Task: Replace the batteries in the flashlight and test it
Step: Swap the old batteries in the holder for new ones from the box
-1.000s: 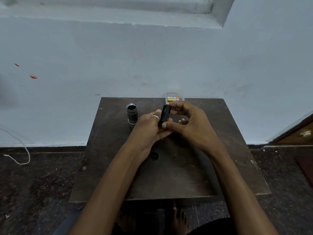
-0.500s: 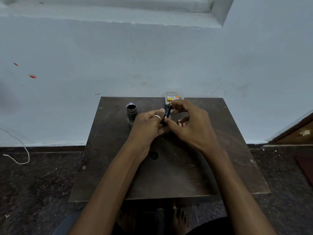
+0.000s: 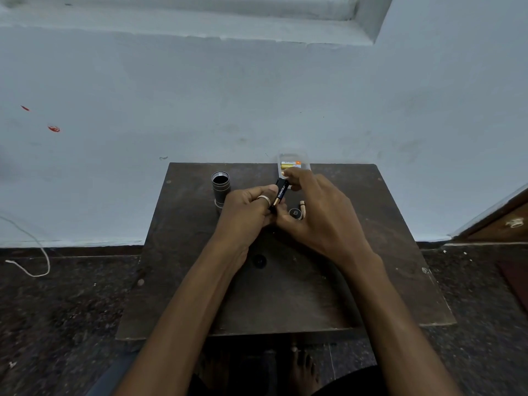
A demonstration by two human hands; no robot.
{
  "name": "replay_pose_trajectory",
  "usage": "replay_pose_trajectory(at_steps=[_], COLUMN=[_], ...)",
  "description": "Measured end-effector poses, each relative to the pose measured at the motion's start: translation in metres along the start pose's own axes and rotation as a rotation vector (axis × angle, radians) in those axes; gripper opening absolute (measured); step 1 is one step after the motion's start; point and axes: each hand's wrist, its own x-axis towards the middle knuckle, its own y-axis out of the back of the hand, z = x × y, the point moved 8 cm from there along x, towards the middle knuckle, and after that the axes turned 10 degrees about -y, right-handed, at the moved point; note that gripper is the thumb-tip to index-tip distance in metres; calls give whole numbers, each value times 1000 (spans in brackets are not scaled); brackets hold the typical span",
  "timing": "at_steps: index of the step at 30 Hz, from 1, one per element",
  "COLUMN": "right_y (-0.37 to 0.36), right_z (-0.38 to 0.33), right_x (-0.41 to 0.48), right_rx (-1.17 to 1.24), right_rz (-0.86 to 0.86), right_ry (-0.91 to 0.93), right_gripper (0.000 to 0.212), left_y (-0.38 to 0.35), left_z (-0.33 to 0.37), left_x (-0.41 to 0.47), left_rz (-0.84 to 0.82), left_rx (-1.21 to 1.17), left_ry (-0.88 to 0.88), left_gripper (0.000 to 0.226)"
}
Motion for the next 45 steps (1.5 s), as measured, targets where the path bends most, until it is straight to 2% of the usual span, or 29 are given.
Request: replay_pose_trajectory(at_steps=[8, 13, 17, 21, 25, 28, 30, 34, 39, 45], right_y=[1, -3, -4, 0, 5, 8, 10, 10, 13, 4], right_z=[1, 6, 10, 10, 26, 48, 59, 83, 89, 86], right_x=[1, 3, 5, 7, 13, 13, 11, 6, 6, 0], right_rx=[101, 224, 248, 309, 511, 754, 797, 612, 122, -149], right_rz=[14, -48, -92, -51, -7, 21, 29, 40, 27, -74], right_ry=[4, -23, -11, 21, -211, -458, -551, -681, -621, -590], right_gripper=[41, 40, 49, 30, 15, 16, 18, 19, 24, 26], left_y=[0, 1, 2, 2, 1, 0, 0, -1, -2, -2], left_z=[0, 0, 0, -2, -1, -1, -1, 1, 1, 1], left_x=[-1, -1, -2, -1, -1, -2, -3, -4, -5, -5], left_rz=[3, 10, 18, 13, 16, 18, 21, 20, 12, 14], left_rx=[-10, -21, -36, -52, -97, -96, -103, -105, -88, -92], left_ry=[18, 30, 43, 62, 70, 74, 85, 102, 108, 101], left_gripper=[23, 24, 24, 23, 22, 22, 22, 20, 19, 20])
